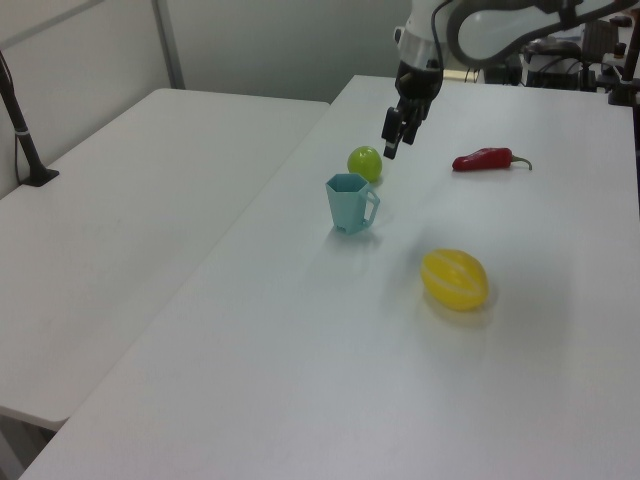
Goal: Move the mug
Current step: 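Move the gripper over the light-blue mug and lower toward its rim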
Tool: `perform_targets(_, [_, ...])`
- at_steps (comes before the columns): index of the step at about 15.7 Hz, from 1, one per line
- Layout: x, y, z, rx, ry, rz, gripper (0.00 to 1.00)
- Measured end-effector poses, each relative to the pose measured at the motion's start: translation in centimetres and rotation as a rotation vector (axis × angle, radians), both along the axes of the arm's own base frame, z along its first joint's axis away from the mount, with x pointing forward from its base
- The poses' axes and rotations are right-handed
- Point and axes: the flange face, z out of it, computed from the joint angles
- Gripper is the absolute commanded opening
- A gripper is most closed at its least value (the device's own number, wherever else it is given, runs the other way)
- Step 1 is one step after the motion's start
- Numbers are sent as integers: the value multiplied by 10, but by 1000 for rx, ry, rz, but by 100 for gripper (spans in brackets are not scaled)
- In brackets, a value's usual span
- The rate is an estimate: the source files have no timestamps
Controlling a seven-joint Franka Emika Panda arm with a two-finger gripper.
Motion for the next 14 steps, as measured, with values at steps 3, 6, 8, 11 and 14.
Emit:
perform_targets(3, [8,1,-20,3,-8,-7,81])
perform_targets(6, [14,5,-38,7,-11,-16,81])
perform_targets(8, [18,12,-49,-3,-20,-20,81])
perform_targets(11, [21,24,-68,-33,-19,-30,81])
perform_targets(14, [23,34,-87,-40,-7,-22,81])
